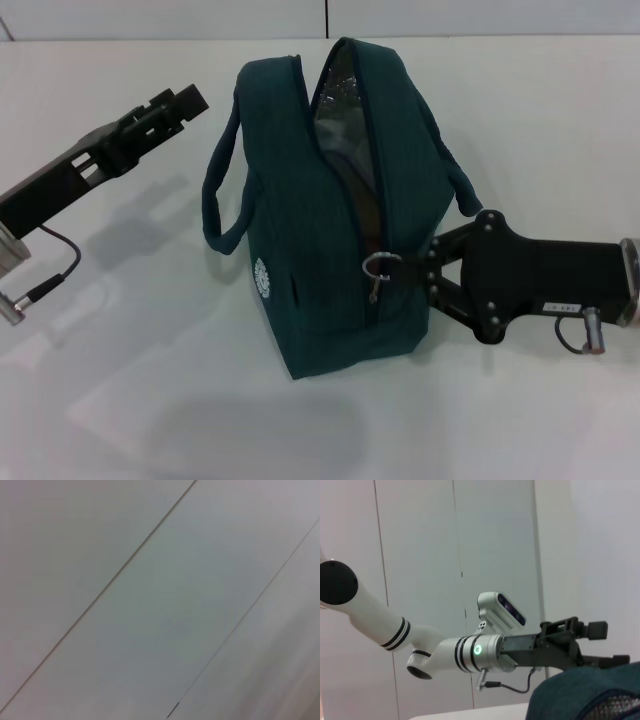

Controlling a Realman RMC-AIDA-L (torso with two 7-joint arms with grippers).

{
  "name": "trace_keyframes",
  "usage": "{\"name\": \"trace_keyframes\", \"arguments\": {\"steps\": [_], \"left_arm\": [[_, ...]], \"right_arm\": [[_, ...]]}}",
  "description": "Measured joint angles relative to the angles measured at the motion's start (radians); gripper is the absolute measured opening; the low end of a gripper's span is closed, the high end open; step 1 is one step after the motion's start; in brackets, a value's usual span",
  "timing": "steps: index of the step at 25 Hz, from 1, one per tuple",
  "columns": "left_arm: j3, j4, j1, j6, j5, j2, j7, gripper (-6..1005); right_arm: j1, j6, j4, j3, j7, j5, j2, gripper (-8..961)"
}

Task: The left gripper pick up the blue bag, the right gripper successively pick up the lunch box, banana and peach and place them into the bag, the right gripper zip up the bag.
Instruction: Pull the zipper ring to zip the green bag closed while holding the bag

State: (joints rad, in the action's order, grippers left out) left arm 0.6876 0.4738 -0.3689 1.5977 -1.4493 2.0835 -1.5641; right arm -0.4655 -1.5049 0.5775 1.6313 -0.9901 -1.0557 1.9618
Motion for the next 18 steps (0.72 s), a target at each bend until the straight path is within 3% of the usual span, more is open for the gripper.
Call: {"name": "trace_keyframes", "arguments": {"steps": [18], "left_arm": [[-0.002, -0.014, 0.024, 0.000, 0.028, -0.001, 0.029, 894]], "right_arm": [[-0.044, 0.005, 0.051, -0.071, 0.001, -0.029, 0.011, 18]]}}
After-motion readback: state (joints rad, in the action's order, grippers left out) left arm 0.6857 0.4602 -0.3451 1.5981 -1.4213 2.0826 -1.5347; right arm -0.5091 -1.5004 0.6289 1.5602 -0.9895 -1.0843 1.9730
